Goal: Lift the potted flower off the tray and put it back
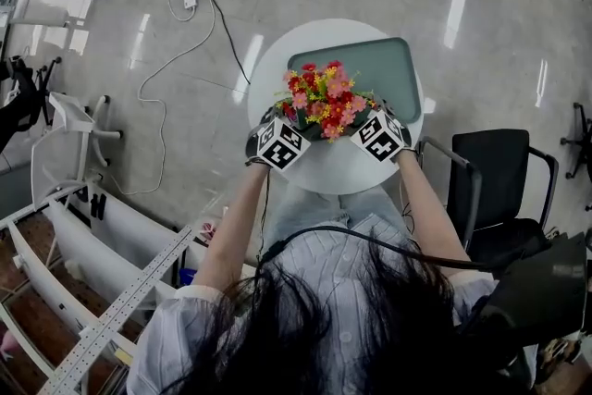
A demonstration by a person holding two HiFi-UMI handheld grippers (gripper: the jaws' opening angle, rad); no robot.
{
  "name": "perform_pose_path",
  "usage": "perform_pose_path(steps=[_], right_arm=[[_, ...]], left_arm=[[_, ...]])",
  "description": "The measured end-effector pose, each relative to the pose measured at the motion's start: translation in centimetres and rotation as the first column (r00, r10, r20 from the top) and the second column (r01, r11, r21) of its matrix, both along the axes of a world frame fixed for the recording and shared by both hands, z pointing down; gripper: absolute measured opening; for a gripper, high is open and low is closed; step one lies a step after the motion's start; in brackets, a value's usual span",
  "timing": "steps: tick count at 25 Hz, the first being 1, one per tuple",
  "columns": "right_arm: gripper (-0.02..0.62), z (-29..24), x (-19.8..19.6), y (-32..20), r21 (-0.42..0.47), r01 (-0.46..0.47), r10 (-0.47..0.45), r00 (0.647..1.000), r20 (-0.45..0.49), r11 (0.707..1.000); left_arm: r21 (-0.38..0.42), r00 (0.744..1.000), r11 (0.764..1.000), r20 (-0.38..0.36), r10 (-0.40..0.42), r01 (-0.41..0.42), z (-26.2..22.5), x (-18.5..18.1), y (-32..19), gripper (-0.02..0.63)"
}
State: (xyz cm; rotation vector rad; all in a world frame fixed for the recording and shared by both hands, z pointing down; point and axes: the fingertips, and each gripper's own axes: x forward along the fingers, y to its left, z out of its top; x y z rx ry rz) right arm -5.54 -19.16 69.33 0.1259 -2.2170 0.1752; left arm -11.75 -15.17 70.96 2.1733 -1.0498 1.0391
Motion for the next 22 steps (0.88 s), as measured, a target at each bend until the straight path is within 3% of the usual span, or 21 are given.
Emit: perform_pose_path(steps=[4,12,18,22], right_arm=[[0.298,0.5,-0.2,0.2,-0.007,0.009,-0.009,1.000,0.004,1.000],[0.296,0.0,-0.7,0.1,0.019,-0.013,0.013,1.000,-0.010,1.000],[0.296,-2.2,-0.9,0.5,0.058,-0.035,0.035,0.999,0.005,0.998],[0.296,-5.0,-0.7,1.2,0.068,-0.067,0.064,0.997,0.033,0.995]], left_arm=[[0.015,0.999,0.999,0.027,0.041,-0.041,0.5,0.3,-0.6,0.284],[0.008,0.998,1.000,0.052,-0.019,0.019,0.0,0.0,-0.6,0.284],[0.062,0.996,0.998,0.092,-0.003,-0.003,-2.4,-0.3,-0.4,0.284],[0.110,0.997,0.994,0.074,0.014,-0.022,-5.2,-0.2,0.2,0.284]])
